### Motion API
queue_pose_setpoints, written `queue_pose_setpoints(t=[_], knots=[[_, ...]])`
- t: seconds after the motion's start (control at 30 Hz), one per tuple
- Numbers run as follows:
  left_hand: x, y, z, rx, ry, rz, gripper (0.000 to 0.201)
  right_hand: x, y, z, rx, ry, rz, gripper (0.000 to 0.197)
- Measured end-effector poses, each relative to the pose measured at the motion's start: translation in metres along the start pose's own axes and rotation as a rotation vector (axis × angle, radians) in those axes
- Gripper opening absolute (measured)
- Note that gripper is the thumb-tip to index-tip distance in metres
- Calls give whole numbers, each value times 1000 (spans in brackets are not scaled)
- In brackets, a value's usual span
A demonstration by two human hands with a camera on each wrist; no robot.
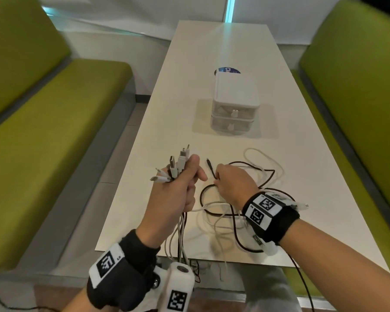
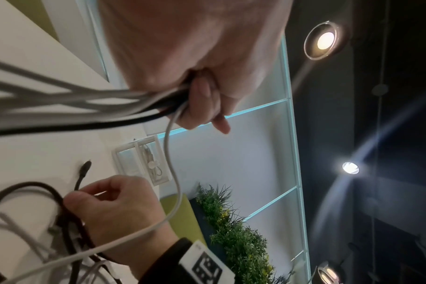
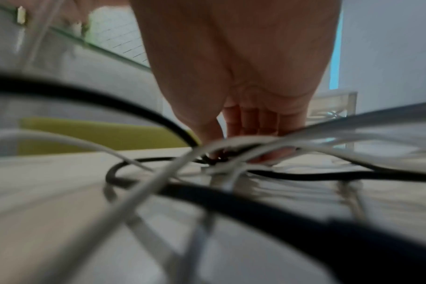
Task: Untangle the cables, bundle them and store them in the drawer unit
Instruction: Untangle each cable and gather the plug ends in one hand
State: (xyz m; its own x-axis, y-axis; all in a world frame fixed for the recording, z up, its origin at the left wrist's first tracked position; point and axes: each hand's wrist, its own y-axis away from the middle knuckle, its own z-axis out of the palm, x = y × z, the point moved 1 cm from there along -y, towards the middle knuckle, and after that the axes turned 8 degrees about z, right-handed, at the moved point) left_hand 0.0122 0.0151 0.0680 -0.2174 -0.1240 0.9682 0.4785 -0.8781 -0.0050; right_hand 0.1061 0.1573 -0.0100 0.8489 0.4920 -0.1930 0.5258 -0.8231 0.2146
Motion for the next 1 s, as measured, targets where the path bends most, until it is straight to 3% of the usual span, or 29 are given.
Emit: queue_pose_setpoints(t=[0.2,0.37,0.5,0.67,0.83,1.0], knots=[[-2,5,3,3,-25,-6,36,15,-1,-16,33,-171,79,34],[0,10,7,-8,-18,-5,37,23,11,-39,200,-247,19,28],[-1,13,10,0,-25,-16,39,23,23,-52,242,-325,-5,26],[0,18,9,29,-23,8,41,18,43,-66,336,-622,-57,18],[-5,20,9,48,-55,46,40,10,65,-70,257,-690,-117,11],[-17,24,7,80,-115,120,30,1,87,-55,166,-719,-363,13]])
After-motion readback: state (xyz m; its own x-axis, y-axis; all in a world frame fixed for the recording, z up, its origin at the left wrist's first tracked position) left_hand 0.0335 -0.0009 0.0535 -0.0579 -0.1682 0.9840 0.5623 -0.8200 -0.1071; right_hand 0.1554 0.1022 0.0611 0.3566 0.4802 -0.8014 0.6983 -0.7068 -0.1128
